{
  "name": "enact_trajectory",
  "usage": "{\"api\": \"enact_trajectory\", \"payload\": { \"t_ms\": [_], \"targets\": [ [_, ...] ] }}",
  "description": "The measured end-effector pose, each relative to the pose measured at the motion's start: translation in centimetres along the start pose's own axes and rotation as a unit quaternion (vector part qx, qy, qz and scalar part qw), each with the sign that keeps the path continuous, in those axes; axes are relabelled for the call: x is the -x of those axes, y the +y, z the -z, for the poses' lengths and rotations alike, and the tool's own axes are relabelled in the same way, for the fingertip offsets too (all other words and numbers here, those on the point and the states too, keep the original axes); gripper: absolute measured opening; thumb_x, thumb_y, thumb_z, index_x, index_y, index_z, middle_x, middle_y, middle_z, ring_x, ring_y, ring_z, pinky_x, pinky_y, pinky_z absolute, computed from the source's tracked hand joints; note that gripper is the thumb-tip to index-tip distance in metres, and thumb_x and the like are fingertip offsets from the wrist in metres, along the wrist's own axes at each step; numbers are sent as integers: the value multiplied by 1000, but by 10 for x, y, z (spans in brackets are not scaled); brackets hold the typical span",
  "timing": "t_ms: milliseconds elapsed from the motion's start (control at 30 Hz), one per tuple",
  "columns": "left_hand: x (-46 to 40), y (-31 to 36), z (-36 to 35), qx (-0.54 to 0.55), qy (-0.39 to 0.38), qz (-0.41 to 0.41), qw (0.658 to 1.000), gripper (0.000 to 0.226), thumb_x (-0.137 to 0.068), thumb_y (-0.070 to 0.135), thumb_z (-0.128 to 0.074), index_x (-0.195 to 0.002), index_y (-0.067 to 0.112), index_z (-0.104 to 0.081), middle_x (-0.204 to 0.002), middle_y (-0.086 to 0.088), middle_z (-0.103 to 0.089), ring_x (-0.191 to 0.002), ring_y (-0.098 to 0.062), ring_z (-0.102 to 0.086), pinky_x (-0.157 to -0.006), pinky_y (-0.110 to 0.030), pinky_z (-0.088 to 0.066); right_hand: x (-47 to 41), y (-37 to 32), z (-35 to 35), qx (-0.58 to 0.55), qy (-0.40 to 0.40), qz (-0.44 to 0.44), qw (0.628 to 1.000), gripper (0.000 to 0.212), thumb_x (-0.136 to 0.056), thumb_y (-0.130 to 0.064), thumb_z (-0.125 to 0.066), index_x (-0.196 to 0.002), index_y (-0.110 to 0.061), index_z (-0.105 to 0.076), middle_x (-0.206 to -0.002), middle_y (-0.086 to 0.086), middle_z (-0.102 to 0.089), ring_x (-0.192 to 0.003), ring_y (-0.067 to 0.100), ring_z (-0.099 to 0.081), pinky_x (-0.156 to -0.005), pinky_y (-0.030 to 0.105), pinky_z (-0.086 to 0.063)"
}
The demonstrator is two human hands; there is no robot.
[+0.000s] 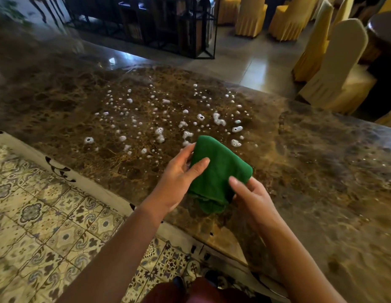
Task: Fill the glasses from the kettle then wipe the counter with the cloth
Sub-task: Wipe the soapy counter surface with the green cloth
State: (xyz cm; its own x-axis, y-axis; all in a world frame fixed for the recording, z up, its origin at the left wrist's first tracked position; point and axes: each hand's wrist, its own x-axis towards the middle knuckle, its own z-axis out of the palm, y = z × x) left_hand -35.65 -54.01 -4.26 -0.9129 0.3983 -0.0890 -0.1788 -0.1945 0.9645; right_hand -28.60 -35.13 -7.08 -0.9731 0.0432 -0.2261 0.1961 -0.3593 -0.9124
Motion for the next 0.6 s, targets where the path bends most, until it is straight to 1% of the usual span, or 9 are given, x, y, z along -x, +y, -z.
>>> {"api": "enact_trajectory", "payload": {
  "t_ms": [100,200,267,300,367,433,500,567,600],
  "targets": [
    [-10,-12,9,-72,31,33,996,48,-92,30,-71,-138,27,-58,-130,-4,-67,-119,-16,-67,-98,-36,-57,-8,-13,-2,-2,107,39,993,29,-98,-30,-62,-118,-12,-73,-113,14,-79,-107,34,-75,-86,43,-62],
    [-20,-22,12,-81,-2,71,994,44,-94,23,-71,-135,28,-58,-130,-13,-64,-116,-22,-69,-96,-39,-58,-12,-27,-4,22,138,71,988,23,-105,-25,-57,-114,-12,-74,-104,10,-80,-94,26,-78,-70,32,-64],
    [-29,-26,9,-82,-23,80,993,43,-92,22,-74,-132,25,-57,-126,-15,-67,-114,-25,-70,-96,-42,-58,-15,-36,-9,47,160,91,982,23,-105,-26,-58,-112,-12,-74,-101,9,-80,-91,26,-78,-67,31,-63],
    [-35,-27,10,-109,-29,72,991,43,-92,25,-75,-131,23,-58,-122,-14,-69,-112,-23,-71,-95,-42,-59,-18,-40,-10,69,177,106,976,22,-105,-27,-59,-111,-12,-74,-101,9,-79,-92,26,-78,-68,33,-64],
    [-50,-23,18,-203,-23,38,978,39,-92,30,-75,-127,23,-61,-112,-3,-73,-105,-14,-73,-90,-36,-61,-22,-47,-9,145,220,153,952,20,-105,-29,-58,-110,-16,-73,-102,7,-77,-96,26,-76,-76,40,-65],
    [-66,-14,40,-287,14,-9,958,32,-94,32,-72,-124,25,-64,-107,7,-73,-98,-5,-71,-89,-30,-60,-25,-54,-5,242,263,207,911,17,-104,-31,-58,-113,-25,-71,-102,-2,-75,-98,15,-73,-82,39,-63],
    [-80,-2,71,-349,49,-53,934,28,-95,31,-70,-123,25,-66,-110,10,-71,-100,-4,-68,-91,-29,-58,-31,-59,-2,353,279,252,857,20,-104,-33,-59,-122,-32,-66,-109,-11,-74,-101,6,-71,-86,35,-61],
    [-94,5,105,-436,49,-73,896,30,-96,31,-69,-124,22,-66,-118,7,-66,-106,-9,-63,-93,-28,-52,-43,-53,1,505,286,264,771,29,-101,-37,-61,-129,-28,-66,-122,-6,-73,-111,12,-69,-92,41,-58],
    [-102,6,122,-479,43,-77,873,32,-96,30,-68,-126,19,-66,-121,3,-63,-111,-13,-60,-96,-30,-49,-50,-44,0,577,279,247,727,33,-100,-38,-62,-129,-25,-68,-127,-2,-72,-114,17,-67,-95,43,-56]
  ]
}}
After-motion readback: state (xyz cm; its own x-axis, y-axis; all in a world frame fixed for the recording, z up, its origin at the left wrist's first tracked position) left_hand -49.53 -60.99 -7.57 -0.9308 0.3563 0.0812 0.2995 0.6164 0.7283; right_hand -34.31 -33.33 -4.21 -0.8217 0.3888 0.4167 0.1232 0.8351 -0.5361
